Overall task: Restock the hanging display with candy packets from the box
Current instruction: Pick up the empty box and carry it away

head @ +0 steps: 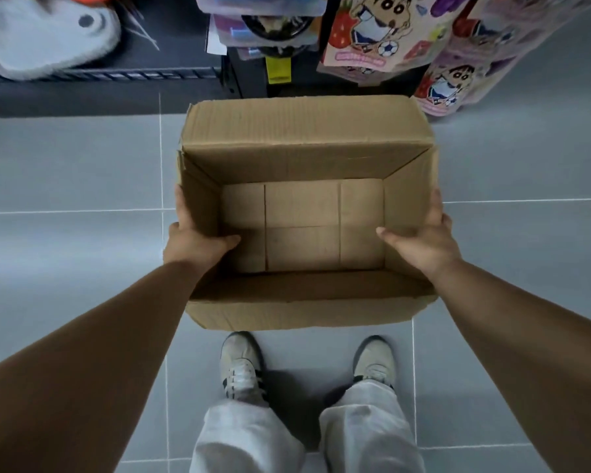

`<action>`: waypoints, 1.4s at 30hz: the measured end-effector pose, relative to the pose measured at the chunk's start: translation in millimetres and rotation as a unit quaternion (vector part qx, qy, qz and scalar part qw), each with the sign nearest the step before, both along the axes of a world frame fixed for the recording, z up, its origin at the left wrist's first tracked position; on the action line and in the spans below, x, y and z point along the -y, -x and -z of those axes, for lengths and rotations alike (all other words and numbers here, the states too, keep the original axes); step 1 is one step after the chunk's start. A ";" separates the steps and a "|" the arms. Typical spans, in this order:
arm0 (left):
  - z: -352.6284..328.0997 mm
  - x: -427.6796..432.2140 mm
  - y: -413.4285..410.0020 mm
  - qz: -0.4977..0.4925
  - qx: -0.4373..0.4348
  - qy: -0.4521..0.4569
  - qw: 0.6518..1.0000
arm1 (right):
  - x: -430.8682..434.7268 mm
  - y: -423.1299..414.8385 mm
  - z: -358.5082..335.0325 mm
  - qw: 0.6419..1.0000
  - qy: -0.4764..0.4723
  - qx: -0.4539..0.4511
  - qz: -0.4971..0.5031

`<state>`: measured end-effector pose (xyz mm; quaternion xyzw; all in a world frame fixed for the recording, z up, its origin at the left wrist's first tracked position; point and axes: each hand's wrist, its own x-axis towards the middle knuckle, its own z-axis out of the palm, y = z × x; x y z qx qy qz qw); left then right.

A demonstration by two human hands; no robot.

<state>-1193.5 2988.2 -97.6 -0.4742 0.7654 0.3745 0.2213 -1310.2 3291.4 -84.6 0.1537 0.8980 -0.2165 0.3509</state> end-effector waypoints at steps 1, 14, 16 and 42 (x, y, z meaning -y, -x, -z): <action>-4.5 -0.5 0.2 -0.009 -0.001 0.000 1.000 | 1.2 -0.9 -4.9 1.000 0.014 -0.001 0.017; -226.5 11.3 -52.5 -0.008 0.026 0.150 0.988 | 21.5 -48.3 -215.7 0.997 0.062 -0.039 -0.019; -282.8 12.4 -67.1 -0.029 0.023 0.165 0.986 | 28.2 -55.8 -266.7 0.997 0.062 -0.045 -0.032; -698.6 136.2 -359.9 -0.418 -0.044 0.368 0.829 | 346.9 -183.5 -664.0 0.832 0.120 -0.307 -0.447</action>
